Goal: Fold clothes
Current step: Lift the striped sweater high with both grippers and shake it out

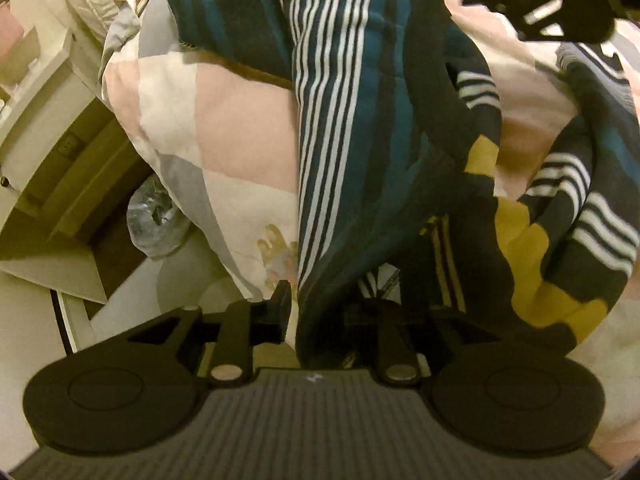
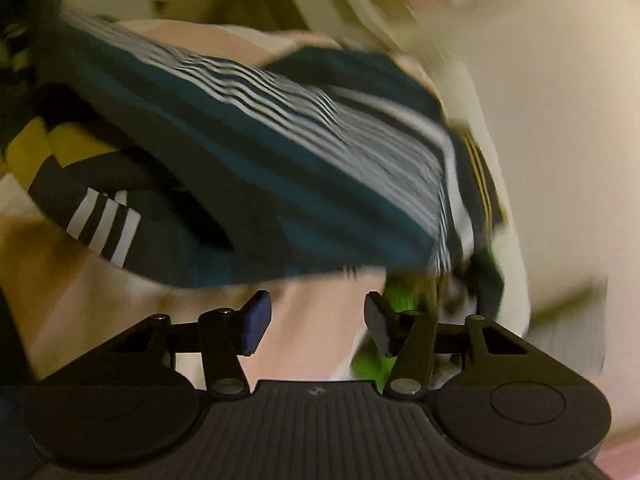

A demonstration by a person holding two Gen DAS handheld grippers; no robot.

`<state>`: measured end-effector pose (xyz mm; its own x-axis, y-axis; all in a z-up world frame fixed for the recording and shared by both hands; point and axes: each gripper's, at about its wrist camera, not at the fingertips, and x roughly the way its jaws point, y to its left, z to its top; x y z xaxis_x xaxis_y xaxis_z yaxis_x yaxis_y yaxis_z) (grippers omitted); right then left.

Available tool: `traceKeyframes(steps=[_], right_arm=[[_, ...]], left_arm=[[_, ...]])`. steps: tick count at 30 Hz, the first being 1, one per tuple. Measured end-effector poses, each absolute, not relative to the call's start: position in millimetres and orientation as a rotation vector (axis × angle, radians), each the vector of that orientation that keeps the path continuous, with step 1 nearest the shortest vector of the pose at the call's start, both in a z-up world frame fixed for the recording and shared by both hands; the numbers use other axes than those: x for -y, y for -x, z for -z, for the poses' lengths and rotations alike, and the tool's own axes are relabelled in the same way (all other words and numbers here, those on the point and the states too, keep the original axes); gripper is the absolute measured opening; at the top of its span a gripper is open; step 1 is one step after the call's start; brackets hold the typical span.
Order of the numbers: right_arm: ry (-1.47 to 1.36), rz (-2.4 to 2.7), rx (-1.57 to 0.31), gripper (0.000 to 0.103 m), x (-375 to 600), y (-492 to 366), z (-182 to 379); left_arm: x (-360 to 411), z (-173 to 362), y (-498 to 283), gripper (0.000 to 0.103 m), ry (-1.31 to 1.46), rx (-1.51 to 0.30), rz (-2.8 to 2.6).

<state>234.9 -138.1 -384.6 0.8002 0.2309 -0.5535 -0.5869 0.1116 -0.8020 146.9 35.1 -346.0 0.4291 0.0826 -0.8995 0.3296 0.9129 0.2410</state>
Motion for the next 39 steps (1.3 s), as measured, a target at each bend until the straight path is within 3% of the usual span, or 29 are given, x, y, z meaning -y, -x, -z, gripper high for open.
traceKeyframes(steps=[6, 8, 9, 10, 11, 13, 14, 15, 19, 23, 27, 33, 39], right_arm=[[1.567, -0.702, -0.082, 0.048, 138, -239, 419], [1.620, -0.699, 0.008, 0.061, 139, -246, 427], [1.649, -0.698, 0.039, 0.063, 139, -250, 431], [1.680, -0.696, 0.059, 0.060, 139, -256, 436], [1.697, -0.695, 0.078, 0.051, 140, -260, 438], [1.694, -0.710, 0.096, 0.046, 139, -267, 436], [1.686, -0.722, 0.092, 0.031, 137, -269, 433], [1.677, -0.725, 0.082, 0.008, 135, -271, 429], [1.554, -0.693, -0.041, 0.004, 125, -266, 392], [1.362, -0.536, -0.132, 0.004, 125, -246, 330], [1.161, -0.282, -0.151, 0.004, 134, -223, 257], [0.934, 0.089, -0.109, 0.003, 169, -157, 143], [0.893, 0.396, -0.029, 0.003, 187, -73, 44]], left_arm=[[-26, 361, -131, 0.024, -0.492, -1.084, 0.180], [-22, 366, -128, 0.024, -0.531, -1.067, 0.184], [-20, 368, -127, 0.024, -0.548, -1.060, 0.184], [-19, 370, -127, 0.024, -0.556, -1.056, 0.183], [-18, 371, -127, 0.024, -0.562, -1.054, 0.179], [-17, 375, -126, 0.020, -0.575, -1.050, 0.181], [-16, 378, -127, 0.018, -0.584, -1.053, 0.191], [-16, 380, -128, 0.008, -0.594, -1.058, 0.202], [-29, 364, -135, 0.007, -0.523, -1.060, 0.159], [-61, 303, -143, 0.009, -0.434, -0.951, 0.060], [-68, 221, -148, 0.009, -0.459, -0.700, 0.022], [-38, 102, -146, 0.009, -0.561, -0.290, 0.091], [-4, -1, -127, 0.009, -0.589, 0.026, 0.272]])
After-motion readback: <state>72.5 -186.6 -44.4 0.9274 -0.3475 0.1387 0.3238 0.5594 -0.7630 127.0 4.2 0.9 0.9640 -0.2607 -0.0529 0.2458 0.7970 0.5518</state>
